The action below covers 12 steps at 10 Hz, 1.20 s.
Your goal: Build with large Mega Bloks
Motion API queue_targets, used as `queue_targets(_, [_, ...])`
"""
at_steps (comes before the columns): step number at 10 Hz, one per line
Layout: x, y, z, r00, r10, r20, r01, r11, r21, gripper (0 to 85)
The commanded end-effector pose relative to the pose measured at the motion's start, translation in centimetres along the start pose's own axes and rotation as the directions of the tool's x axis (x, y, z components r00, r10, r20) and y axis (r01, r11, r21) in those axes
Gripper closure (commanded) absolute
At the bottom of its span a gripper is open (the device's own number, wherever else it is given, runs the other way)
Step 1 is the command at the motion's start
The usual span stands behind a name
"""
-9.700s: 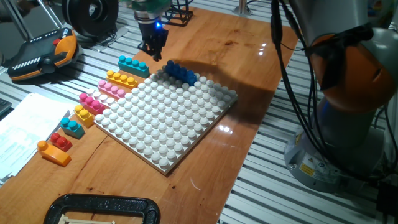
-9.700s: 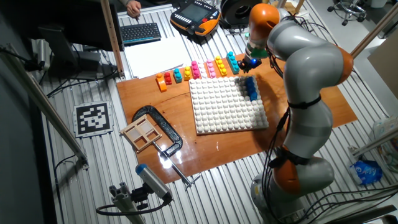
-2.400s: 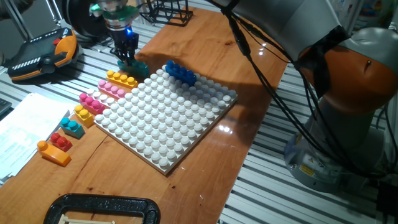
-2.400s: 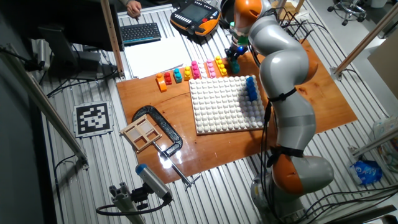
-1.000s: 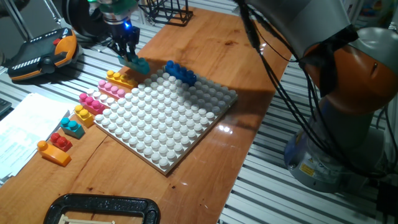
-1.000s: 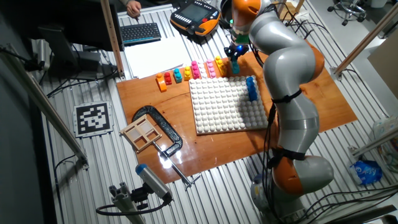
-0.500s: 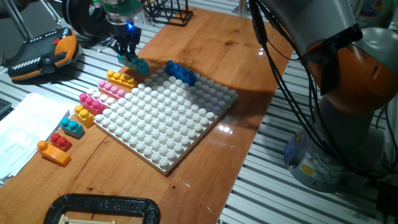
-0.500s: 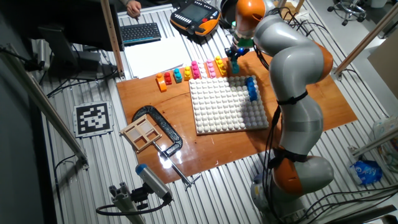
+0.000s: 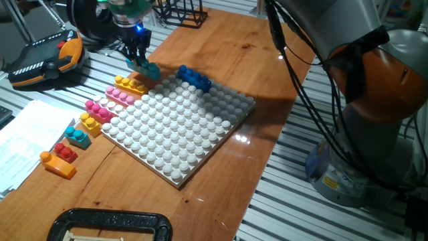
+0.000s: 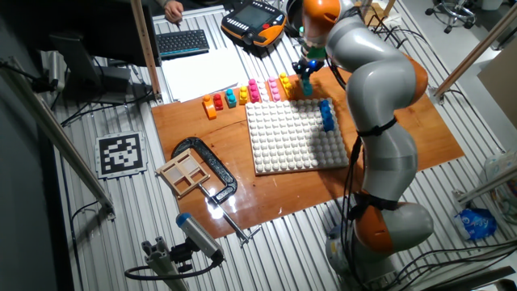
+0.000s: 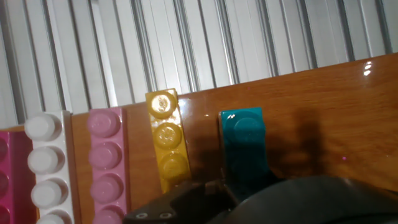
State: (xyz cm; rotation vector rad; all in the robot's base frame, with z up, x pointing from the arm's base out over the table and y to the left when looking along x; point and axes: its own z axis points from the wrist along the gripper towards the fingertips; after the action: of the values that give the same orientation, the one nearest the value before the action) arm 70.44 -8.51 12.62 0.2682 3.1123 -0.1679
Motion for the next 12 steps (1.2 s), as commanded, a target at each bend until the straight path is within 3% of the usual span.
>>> queue_targets(1, [0.5,-0.5,-1.6,1.0,0.005,-0.004,-0.005,1.0,0.011,85.0])
queue_targets(3, [2.0,-1.5,-3.4,0.999,0.038,-0.022,-0.038,0.999,0.031,85.0])
queue_targets(6, [4.6,-2.5,-5.0,0.997,0.061,-0.043,-0.06,0.998,0.019,85.0])
queue_targets(12, [10.4,-1.0,-3.8,0.993,0.116,0.003,-0.116,0.993,0.0,85.0])
